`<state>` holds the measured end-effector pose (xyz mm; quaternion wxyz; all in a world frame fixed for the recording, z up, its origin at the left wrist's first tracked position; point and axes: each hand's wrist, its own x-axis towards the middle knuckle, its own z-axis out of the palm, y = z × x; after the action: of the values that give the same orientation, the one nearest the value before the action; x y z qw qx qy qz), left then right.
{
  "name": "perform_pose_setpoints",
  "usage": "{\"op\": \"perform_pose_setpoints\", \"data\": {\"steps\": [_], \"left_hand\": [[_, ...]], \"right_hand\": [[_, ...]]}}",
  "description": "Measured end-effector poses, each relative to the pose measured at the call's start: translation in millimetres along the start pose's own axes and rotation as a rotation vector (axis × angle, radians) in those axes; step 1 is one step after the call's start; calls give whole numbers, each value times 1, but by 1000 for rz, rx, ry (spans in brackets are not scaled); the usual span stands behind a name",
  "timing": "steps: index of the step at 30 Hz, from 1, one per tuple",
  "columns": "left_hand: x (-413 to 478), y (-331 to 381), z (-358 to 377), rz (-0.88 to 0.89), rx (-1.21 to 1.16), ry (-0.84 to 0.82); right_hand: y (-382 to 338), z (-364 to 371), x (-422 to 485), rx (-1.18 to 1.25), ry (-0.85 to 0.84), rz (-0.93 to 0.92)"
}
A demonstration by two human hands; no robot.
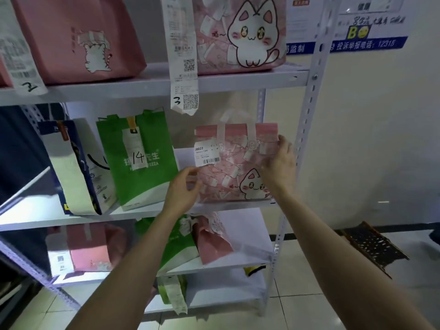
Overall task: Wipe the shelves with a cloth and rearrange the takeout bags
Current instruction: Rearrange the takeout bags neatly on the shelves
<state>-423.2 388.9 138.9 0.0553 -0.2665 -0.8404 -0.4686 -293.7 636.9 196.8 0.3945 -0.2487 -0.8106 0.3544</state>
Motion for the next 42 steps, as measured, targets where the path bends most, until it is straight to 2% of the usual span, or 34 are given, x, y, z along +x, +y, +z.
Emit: {"op": "perform_pose_setpoints", "data": {"steps": [3, 6, 8, 11, 15, 18, 21, 23, 28, 30, 33, 42], "left_hand": [[0, -2, -19, 7, 0, 71], [-2, -11, -50, -24, -11, 153], [-6, -22, -74, -40, 6, 219], [-19, -49, -115, -89, 69, 320], [-39, -91, -169, -177, 87, 446], [-47, -127, -212, -188, 143, 522], [-44, -163, -254, -219, 137, 568], [-38, -185, -277, -239, 117, 520], [-20, -220, -304, -271, -56, 121], [-16, -235, -313, -249, -57, 28], [-17, -263, -340, -243, -29, 3], [-37, -331, -441, -336, -16, 93]], "right_hand": [[-25, 13, -12, -128, 155, -298], [-55, 31, -24, -36, 156, -444], [-74, 50, -41, 39, 36, -560], [-98, 92, -80, 93, -248, -649], [-124, 159, -127, 72, -599, -573], [-146, 212, -153, 99, -679, -536], [-174, 268, -177, 106, -670, -459], [-195, 302, -191, 115, -641, -383], [-231, 361, -216, 41, -521, -142], [-240, 379, -221, -18, -487, -104], [-265, 406, -235, -45, -485, -61], [-346, 485, -285, -75, -603, -112]]}}
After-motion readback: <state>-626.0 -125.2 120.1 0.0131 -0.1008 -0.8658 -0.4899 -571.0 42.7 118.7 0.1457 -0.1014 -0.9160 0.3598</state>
